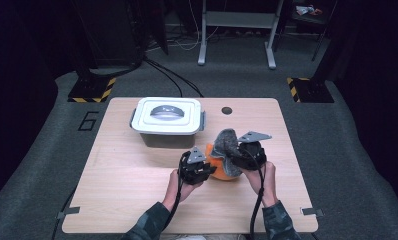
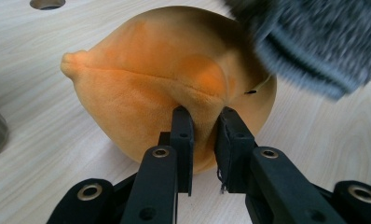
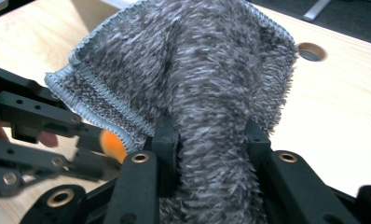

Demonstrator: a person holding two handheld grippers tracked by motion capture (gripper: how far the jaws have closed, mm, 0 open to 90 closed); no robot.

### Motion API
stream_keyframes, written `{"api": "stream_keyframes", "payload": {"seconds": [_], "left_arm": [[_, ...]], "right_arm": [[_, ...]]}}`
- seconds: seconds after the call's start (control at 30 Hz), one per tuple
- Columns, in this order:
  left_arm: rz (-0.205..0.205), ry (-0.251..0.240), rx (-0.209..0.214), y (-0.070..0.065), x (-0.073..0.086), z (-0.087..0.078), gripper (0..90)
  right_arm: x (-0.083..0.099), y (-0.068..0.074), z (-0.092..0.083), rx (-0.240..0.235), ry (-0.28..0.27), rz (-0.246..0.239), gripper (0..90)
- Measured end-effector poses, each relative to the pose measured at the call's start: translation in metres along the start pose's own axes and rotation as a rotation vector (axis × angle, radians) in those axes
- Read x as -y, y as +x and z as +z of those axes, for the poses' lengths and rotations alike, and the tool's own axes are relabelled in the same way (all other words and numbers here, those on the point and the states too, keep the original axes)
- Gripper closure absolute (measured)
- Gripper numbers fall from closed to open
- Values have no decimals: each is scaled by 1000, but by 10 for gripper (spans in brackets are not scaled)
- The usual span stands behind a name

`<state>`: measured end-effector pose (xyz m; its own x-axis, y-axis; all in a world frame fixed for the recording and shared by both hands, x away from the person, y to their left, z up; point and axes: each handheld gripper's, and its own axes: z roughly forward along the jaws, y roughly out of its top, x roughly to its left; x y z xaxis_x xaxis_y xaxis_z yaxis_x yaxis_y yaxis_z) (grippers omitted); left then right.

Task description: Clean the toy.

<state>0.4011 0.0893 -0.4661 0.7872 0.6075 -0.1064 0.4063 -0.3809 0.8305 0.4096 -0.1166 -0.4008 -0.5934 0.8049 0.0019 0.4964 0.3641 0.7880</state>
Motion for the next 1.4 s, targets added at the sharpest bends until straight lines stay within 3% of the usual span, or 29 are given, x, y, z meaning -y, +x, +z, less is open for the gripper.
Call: {"api": "stream_keyframes", "payload": {"seconds": [0.17,0.3,0.4,0.5,0.53,0.77,1.4], "left_arm": [[28,15,-14,-3,-1,0,775],[28,16,-17,-3,1,1,775],[17,9,-19,-2,1,2,775],[14,9,-25,-1,2,2,775],[5,8,-24,-1,2,2,775],[-5,4,-21,-1,2,2,775],[-20,4,-21,3,5,1,769]], "right_arm": [[-2,10,24,3,53,-54,627],[0,6,31,-25,81,-20,559],[1,4,32,-34,72,-25,566],[1,4,33,-33,69,-35,607],[2,4,32,-27,65,-60,621],[6,1,24,-2,47,-53,638],[38,-37,8,85,59,53,633]]}}
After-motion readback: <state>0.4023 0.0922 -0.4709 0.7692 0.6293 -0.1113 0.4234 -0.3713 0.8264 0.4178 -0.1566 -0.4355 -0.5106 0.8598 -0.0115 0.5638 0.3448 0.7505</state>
